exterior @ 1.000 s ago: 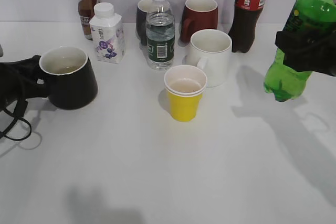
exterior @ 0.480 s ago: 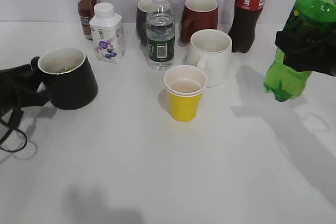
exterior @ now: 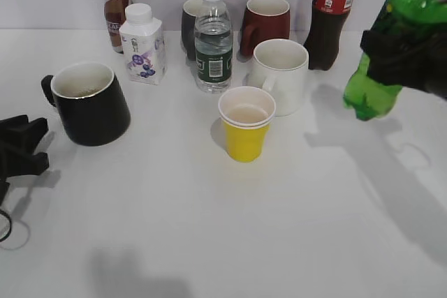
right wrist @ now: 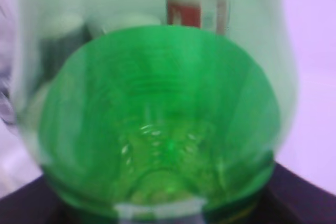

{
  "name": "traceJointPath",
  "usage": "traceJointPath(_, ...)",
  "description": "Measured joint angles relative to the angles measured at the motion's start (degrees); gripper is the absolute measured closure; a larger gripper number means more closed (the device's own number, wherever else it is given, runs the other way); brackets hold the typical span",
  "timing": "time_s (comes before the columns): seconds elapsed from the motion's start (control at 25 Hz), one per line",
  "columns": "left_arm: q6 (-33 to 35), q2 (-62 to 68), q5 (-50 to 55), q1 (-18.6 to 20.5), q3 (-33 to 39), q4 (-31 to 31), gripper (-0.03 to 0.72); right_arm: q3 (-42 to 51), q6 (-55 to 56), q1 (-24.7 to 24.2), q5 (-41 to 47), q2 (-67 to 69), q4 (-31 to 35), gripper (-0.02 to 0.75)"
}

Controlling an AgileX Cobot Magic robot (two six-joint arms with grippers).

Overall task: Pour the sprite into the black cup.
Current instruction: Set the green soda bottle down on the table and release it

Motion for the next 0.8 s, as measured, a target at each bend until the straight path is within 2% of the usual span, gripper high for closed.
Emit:
traceJointPath(0.28,0.0,-7.64,-0.05,0.0,2.4,-0.06,0.438,0.02,-0.88,0.0,-4.69,11.41,1.09,0.305)
traceJointPath(0.44,0.0,-10.71,-0.05,0.0,2.53,-0.1,0.438,0.02,-0.88,0.0,-7.1,12.78,1.09,0.195)
traceJointPath(0.56,0.0,-13.44,-0.05,0.0,2.56,-0.1,0.438,0.02,-0.88,0.0,-8.15,12.83,1.03,0.159)
traceJointPath(0.68,0.0,-17.92,3.66,0.0,2.56,-0.1,0.44,0.02,-0.88,0.0,-9.1,10.61,0.92,0.151)
traceJointPath(0.8,0.0,-24.79,11.67,0.0,1.66,-0.1,0.44,-1.08,-1.42,-0.03,-9.1,5.79,0.92,0.15)
